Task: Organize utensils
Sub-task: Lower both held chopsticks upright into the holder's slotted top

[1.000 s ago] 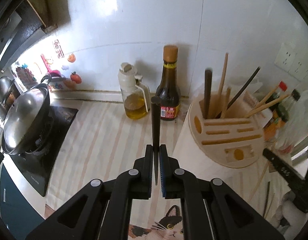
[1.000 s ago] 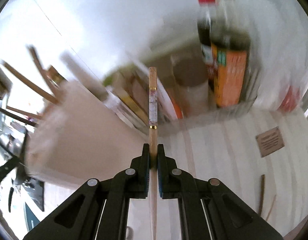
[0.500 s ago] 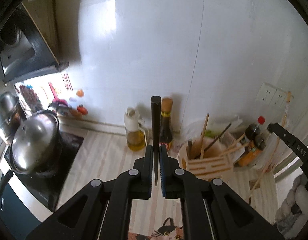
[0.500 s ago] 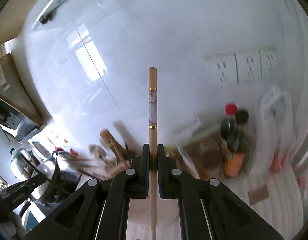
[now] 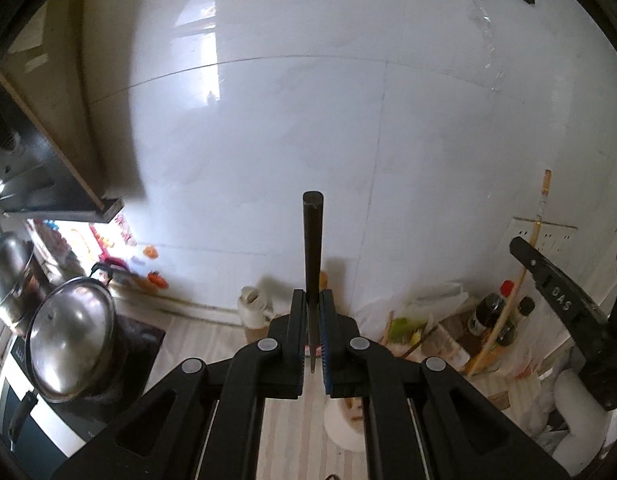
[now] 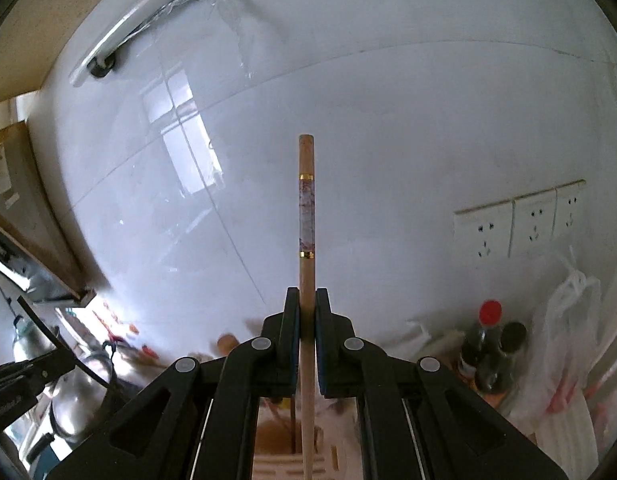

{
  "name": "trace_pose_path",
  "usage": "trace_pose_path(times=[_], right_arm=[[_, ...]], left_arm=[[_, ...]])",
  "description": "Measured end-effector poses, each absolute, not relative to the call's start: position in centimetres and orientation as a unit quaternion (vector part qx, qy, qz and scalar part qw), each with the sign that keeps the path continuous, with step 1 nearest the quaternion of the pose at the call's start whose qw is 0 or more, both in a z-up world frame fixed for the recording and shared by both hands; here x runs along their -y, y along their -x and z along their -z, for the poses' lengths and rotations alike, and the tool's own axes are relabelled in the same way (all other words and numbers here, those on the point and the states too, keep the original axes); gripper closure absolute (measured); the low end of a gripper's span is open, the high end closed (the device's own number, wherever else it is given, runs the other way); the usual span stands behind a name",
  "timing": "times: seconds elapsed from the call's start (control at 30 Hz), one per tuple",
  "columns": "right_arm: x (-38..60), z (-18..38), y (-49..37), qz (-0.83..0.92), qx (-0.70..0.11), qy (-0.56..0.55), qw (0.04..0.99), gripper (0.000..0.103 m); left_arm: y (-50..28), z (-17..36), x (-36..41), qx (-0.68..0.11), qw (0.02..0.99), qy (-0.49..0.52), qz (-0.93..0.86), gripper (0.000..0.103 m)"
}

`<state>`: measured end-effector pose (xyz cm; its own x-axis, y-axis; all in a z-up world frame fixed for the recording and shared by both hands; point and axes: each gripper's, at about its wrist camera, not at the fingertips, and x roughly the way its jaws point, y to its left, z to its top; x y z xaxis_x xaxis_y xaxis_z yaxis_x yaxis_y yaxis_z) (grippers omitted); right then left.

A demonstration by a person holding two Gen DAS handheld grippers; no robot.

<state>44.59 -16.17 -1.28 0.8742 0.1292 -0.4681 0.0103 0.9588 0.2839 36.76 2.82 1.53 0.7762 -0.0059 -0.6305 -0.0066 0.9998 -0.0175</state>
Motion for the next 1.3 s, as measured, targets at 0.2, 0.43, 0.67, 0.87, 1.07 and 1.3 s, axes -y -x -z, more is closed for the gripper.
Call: trace_pose_path(times=[0.2,0.43,0.67,0.87,1.07,1.3], right_arm=[[16.5,1.1,-46.0,-0.026,-0.226,-0.151,0.962,0.096],[19.2,1.6,-46.6,-0.015,-0.199,-0.193,0.961,0.096],[21.3,2.6,-47.5,-0.013,-0.193,-0.212,0.958,0.096],[22.2,3.3,-48.5,-0.010,-0.186,-0.224,0.957,0.096],[21.7,5.5,-50.1,-0.032,-0.207,-0.228,0.951,0.096],[20.7,8.7,-51.1,-0.079,-0.229,-0.248,0.938,0.096]], left_arm=[[-39.3,-1.8,-1.4,-0.337,0.941,0.012,0.016,0.099],[-41.4,-1.1,-0.2,-0.348,0.937,0.016,0.027,0.099],[-43.2,-0.2,1.0,-0.357,0.933,0.018,0.032,0.099],[-44.2,0.4,1.8,-0.364,0.931,0.020,0.031,0.099],[-45.1,1.4,1.9,-0.374,0.927,0.027,0.030,0.099],[-46.0,2.9,1.5,-0.394,0.917,0.046,0.037,0.099]])
